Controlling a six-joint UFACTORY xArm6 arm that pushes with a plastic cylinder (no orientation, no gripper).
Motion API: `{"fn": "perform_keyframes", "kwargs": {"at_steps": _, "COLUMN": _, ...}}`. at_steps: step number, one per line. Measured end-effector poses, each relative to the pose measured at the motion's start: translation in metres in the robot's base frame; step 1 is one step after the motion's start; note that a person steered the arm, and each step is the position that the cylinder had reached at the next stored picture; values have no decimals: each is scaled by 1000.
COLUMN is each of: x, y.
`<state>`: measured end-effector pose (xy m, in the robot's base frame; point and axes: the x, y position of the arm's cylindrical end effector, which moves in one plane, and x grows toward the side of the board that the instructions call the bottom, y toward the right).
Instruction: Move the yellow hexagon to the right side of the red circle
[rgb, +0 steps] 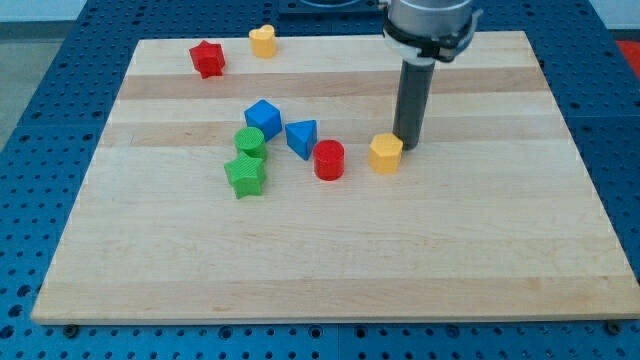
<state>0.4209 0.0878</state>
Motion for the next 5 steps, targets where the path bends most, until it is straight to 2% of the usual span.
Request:
{"fn": "perform_keyframes", "kwargs": {"at_steps": 1, "x": 7, "y": 0}}
{"fn": "perform_keyframes", "kwargs": {"at_steps": 3, "x": -22, "y": 2}}
{"fn": "perform_keyframes", "kwargs": {"at_steps": 4, "x": -13, "y": -14}}
{"fn": "perform_keyframes", "kwargs": {"at_steps": 5, "x": 16, "y": -16}}
